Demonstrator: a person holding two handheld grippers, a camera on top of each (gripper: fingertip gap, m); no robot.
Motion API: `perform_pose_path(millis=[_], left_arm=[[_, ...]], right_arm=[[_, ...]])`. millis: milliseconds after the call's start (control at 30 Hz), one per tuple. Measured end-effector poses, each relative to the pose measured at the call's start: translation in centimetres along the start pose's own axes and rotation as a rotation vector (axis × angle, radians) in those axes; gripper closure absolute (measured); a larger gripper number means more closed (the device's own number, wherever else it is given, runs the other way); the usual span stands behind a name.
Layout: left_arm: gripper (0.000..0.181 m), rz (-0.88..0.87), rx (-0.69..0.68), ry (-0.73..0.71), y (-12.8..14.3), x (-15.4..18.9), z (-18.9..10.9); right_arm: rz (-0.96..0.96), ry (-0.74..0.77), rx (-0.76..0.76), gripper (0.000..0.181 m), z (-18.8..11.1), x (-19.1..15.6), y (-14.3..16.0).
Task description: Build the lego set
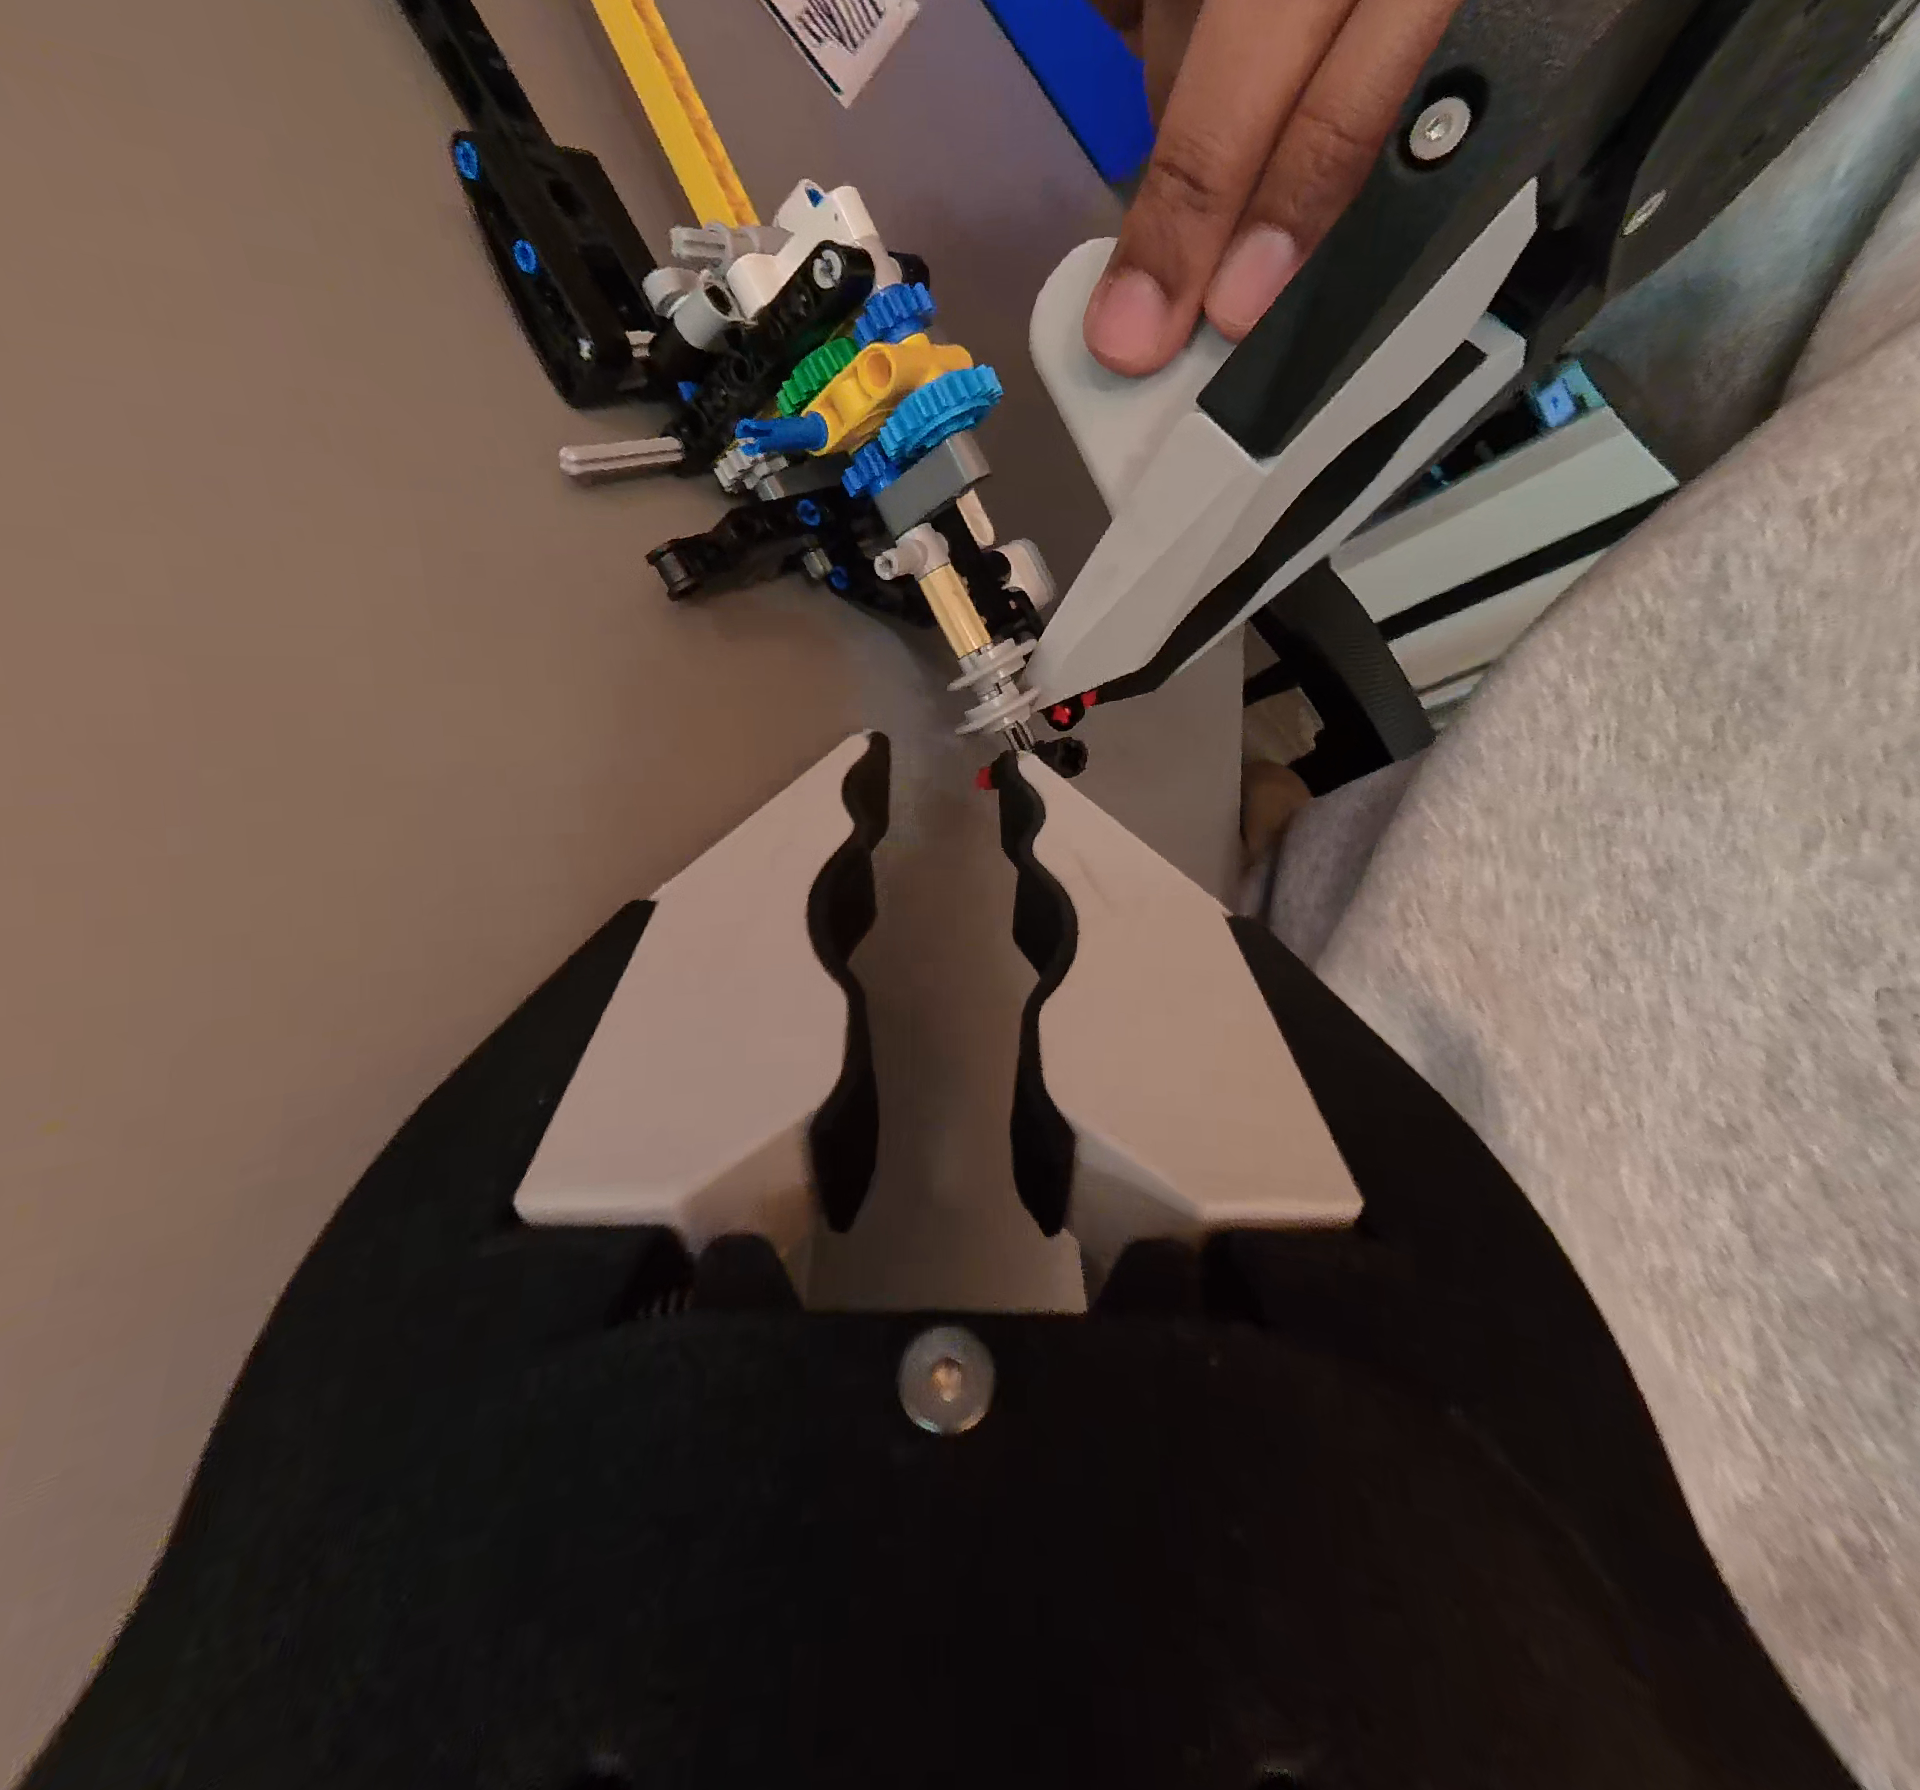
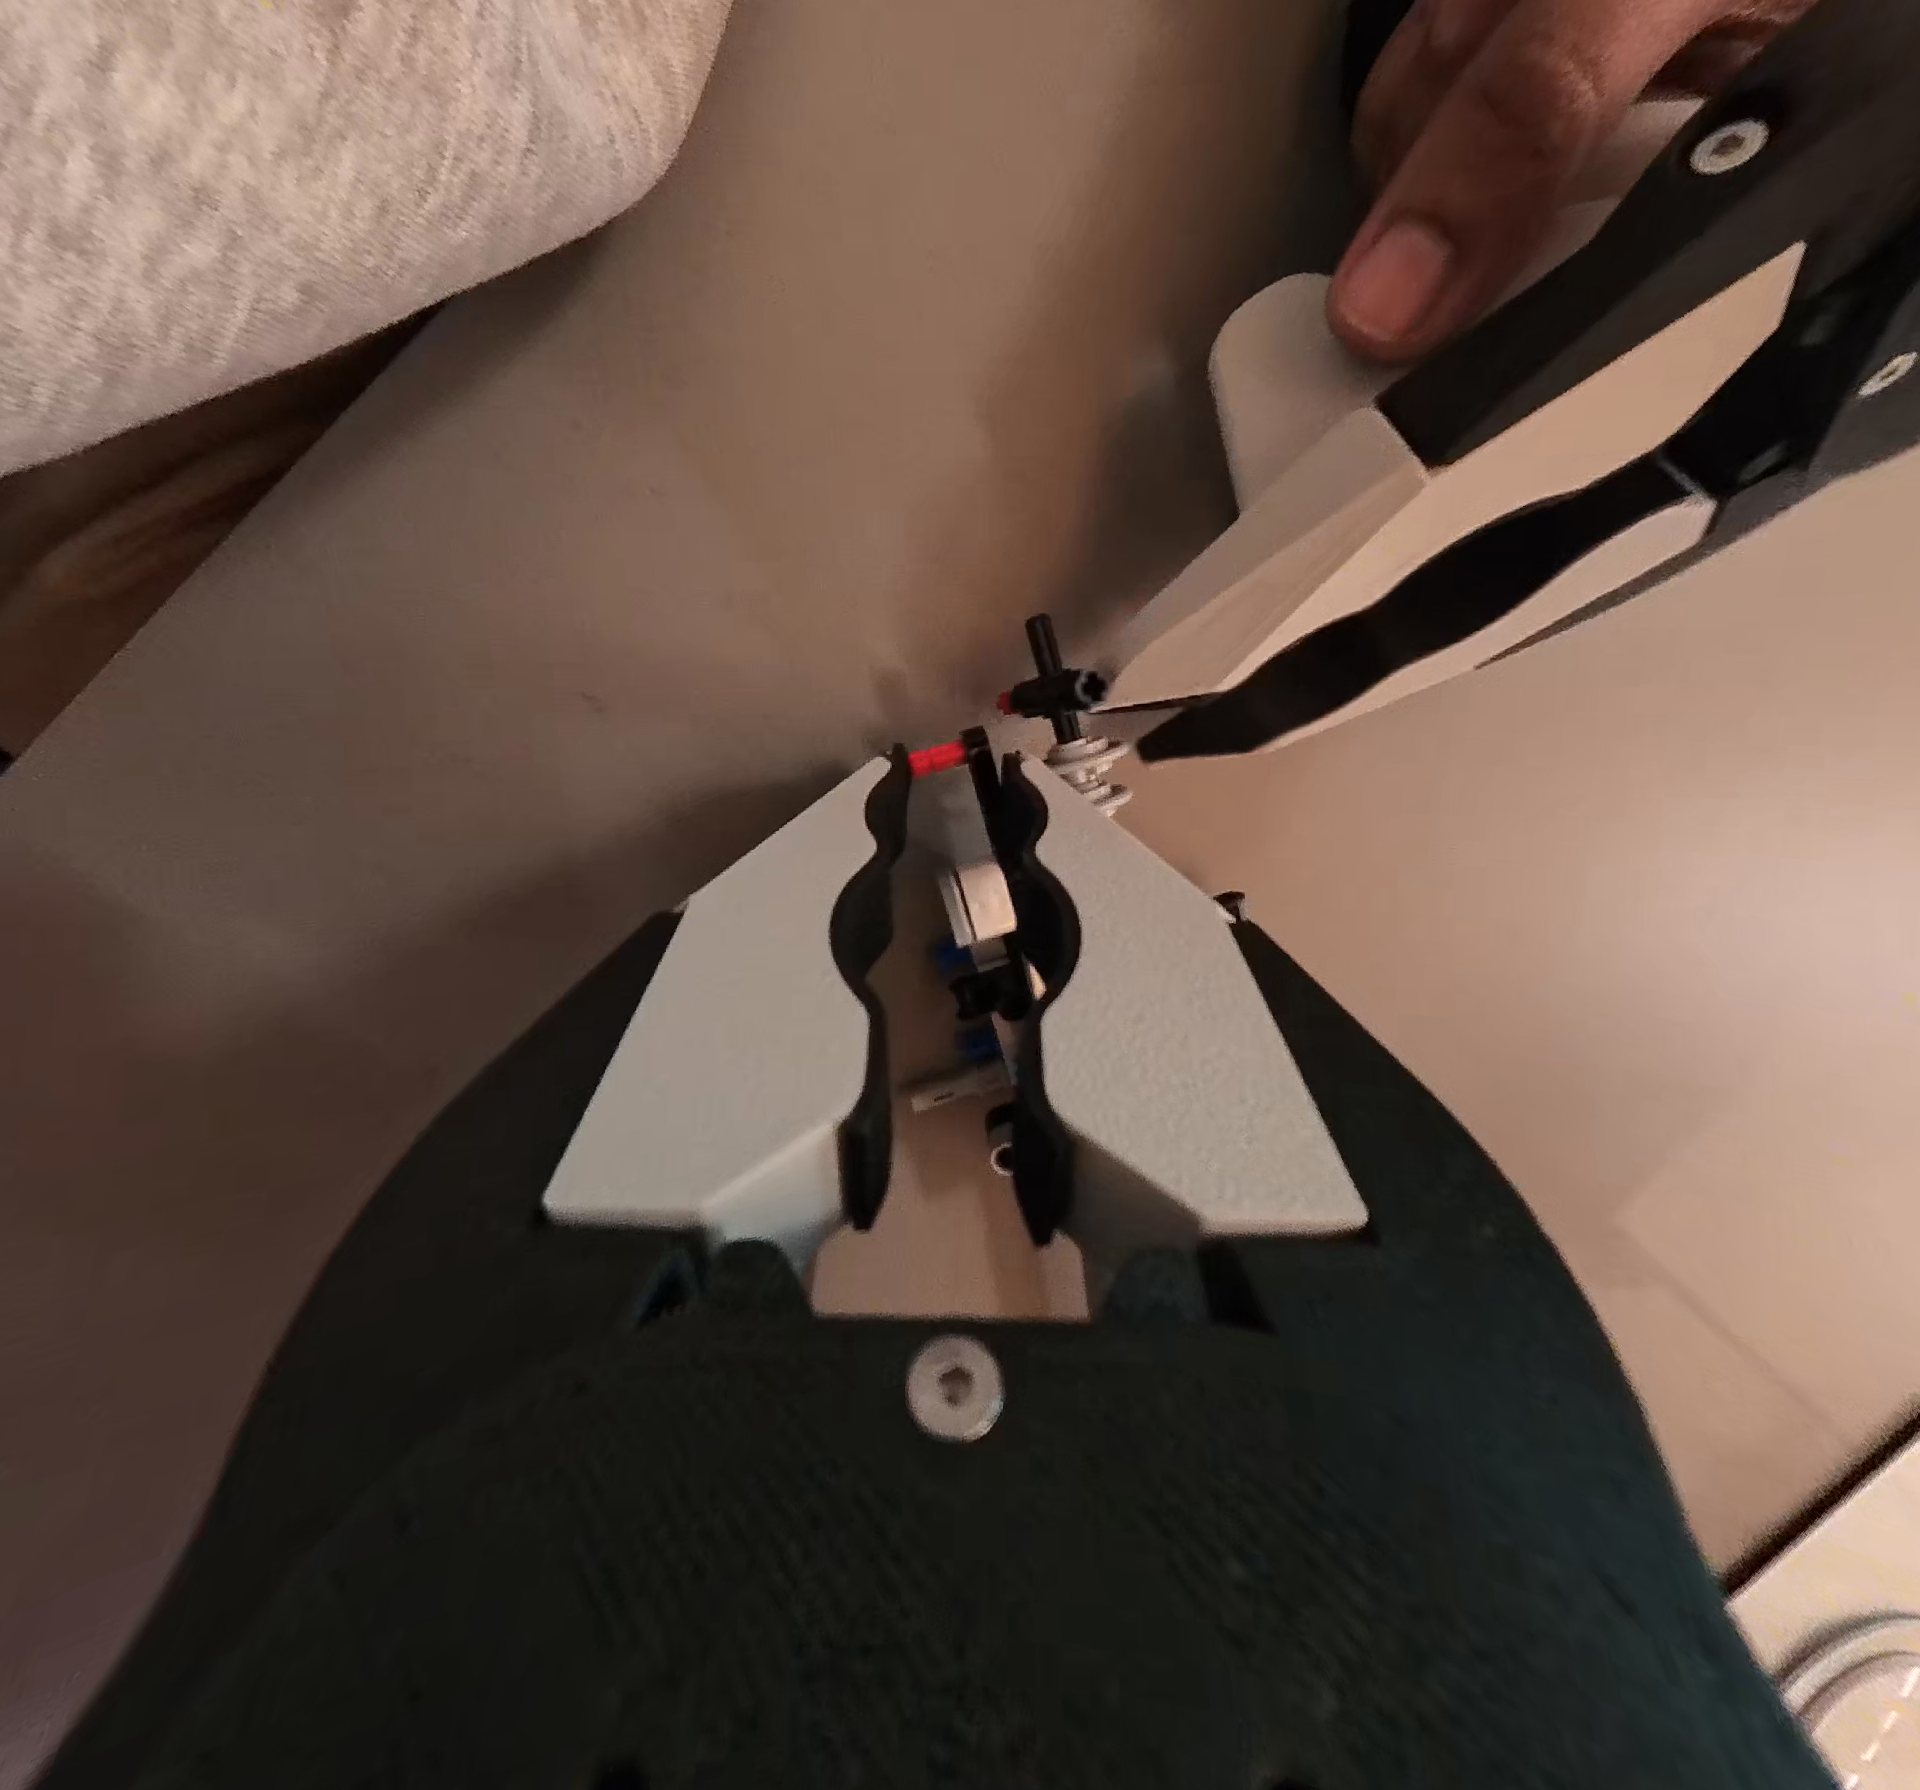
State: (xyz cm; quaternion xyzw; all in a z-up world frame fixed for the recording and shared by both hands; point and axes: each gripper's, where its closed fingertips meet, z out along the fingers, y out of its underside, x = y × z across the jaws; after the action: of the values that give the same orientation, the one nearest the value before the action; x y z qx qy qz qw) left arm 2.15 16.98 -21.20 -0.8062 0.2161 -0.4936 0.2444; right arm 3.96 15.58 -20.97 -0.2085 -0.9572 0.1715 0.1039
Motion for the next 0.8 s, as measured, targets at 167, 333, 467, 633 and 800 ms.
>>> perform_pose_path(millis=[167,333,467,633,800], left_arm=[[0.147,-0.061,0.073,-0.003,-0.1,0.1,-1.3],[0.146,-0.125,0.148,-0.015,0.7,0.7,-2.1],[0.147,-0.149,0.174,0.003,1.1,1.4,-2.1],[0.148,-0.151,0.141,0.005,1.4,1.5,-1.5],[0.148,-0.137,0.141,0.011,1.4,1.7,-1.4]], right_arm=[[0.012,0.011,0.014,0.165,-0.2,0.1,-0.1],[0.067,0.023,0.068,0.161,-0.8,0.1,-0.7],[0.158,0.098,0.158,0.164,-2.2,1.2,-2.1],[0.119,0.201,0.130,0.168,-1.9,2.5,-2.3],[0.092,0.176,0.102,0.173,-0.8,2.5,-2.7]])
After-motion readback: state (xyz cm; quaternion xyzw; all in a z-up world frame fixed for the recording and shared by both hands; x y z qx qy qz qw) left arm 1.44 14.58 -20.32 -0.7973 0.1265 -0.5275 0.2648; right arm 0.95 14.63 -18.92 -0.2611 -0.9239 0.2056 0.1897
